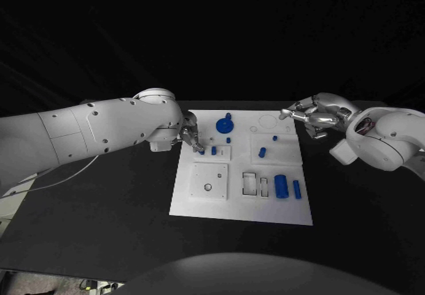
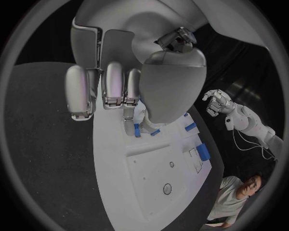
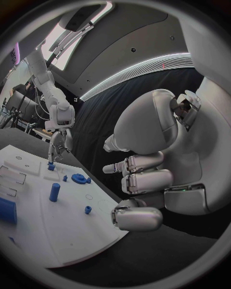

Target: Assemble the parts on the task board

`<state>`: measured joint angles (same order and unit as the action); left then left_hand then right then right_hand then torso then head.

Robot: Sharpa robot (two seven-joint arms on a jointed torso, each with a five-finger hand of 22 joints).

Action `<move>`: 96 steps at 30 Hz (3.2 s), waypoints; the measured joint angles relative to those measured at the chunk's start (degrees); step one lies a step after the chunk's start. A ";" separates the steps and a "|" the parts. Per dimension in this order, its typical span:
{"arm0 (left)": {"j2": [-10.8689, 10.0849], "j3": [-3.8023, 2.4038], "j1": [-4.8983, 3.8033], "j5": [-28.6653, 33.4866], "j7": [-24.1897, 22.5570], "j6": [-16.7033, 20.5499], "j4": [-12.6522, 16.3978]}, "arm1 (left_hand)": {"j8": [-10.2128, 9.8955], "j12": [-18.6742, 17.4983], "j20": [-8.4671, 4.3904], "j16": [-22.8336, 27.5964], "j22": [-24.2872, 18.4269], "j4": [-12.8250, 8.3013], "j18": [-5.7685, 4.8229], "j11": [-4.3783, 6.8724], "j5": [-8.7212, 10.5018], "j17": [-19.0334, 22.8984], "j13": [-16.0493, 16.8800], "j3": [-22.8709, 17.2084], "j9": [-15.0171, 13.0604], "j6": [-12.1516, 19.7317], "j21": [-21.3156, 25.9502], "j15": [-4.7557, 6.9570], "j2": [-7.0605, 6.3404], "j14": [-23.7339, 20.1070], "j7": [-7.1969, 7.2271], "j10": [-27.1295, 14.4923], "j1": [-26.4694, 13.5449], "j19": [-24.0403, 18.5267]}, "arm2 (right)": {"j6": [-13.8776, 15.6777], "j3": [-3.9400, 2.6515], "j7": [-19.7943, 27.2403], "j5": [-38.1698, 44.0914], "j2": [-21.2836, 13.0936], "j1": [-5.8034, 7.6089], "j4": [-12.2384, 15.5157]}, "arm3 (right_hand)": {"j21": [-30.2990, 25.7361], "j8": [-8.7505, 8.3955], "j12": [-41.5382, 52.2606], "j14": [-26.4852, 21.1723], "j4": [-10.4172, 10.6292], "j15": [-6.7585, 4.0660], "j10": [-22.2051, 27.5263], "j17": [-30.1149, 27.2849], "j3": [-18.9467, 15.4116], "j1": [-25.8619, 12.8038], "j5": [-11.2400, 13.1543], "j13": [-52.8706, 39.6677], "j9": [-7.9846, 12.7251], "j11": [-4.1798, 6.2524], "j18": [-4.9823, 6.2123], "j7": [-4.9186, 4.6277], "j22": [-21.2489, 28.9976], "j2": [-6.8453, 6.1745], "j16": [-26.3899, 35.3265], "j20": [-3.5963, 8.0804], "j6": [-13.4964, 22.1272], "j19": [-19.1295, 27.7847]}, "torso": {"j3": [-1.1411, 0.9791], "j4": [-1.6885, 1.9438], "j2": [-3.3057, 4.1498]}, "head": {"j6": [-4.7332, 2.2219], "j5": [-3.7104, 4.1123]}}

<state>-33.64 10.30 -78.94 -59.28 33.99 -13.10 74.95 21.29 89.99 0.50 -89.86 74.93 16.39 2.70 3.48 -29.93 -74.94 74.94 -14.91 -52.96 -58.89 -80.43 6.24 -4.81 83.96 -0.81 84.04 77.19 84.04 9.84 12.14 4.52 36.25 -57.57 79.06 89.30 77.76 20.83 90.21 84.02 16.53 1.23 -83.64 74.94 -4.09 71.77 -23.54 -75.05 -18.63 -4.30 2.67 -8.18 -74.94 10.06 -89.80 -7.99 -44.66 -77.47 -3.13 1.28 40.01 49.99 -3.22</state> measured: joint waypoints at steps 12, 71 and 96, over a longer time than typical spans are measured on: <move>-0.51 0.04 0.09 0.17 -0.91 1.87 1.08 | 0.33 0.00 0.00 0.00 -0.01 0.09 0.00 0.00 -0.52 0.01 0.00 -0.24 -0.45 -0.11 0.00 0.00 -0.42 0.00 -0.10 0.00 0.42 0.00 | 0.00 0.00 -0.01 -0.01 -0.09 -0.02 -0.20 | 0.00 0.00 0.03 0.00 0.00 0.00 0.00 -0.01 0.00 0.00 -0.09 -0.05 -0.04 0.00 0.83 -0.19 0.01 0.00 0.00 0.00 -0.19 0.00 | -0.01 0.02 -0.05 | 0.00 -0.05; -1.22 0.45 0.15 -0.79 -0.57 3.04 2.14 | 0.61 0.00 0.00 0.00 -0.02 0.11 -0.01 -0.02 0.00 0.03 0.00 -2.11 -0.87 -0.18 0.34 0.00 -2.46 0.00 -0.01 0.00 0.27 0.00 | 0.02 0.00 0.08 -0.04 -0.03 -0.54 -0.68 | -0.23 0.00 0.02 0.00 -0.05 0.00 0.11 -0.03 -0.04 0.46 -0.09 -0.01 -0.06 -0.11 0.82 -0.18 0.04 -0.44 0.00 0.01 -0.18 0.42 | 0.01 -0.01 -0.02 | 0.00 -0.40; -0.76 0.43 0.13 -0.98 0.34 3.06 2.25 | 2.36 0.00 -0.42 0.00 -0.02 0.58 -0.01 0.36 -0.69 0.04 0.00 -3.40 -2.19 -0.71 0.34 0.21 -2.98 0.21 -0.53 -0.07 -0.27 0.00 | 0.04 0.00 0.08 -0.05 0.01 -0.65 -0.74 | -0.45 0.00 -0.01 0.00 -0.48 0.00 0.12 0.01 0.16 1.31 -0.09 -0.01 -0.10 -0.13 0.82 -0.18 0.00 -0.65 0.00 0.01 -0.18 0.42 | -0.02 -0.02 -0.03 | 0.00 -0.63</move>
<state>-34.39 10.73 -78.81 -60.25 34.33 -10.03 77.20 23.64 89.99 0.08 -89.86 74.91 16.97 2.69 3.84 -30.62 -74.90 74.93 -18.31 -55.16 -59.60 -80.09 6.45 -7.79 84.17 -1.34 83.97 76.92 84.04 9.88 12.14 4.61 36.20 -57.56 78.42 88.56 77.31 20.83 90.20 84.02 16.04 1.23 -83.52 74.95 -3.93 73.08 -23.63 -75.06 -18.74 -4.43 3.49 -8.36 -74.94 9.40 -89.80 -7.99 -44.84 -77.05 -3.15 1.26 39.98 49.99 -3.85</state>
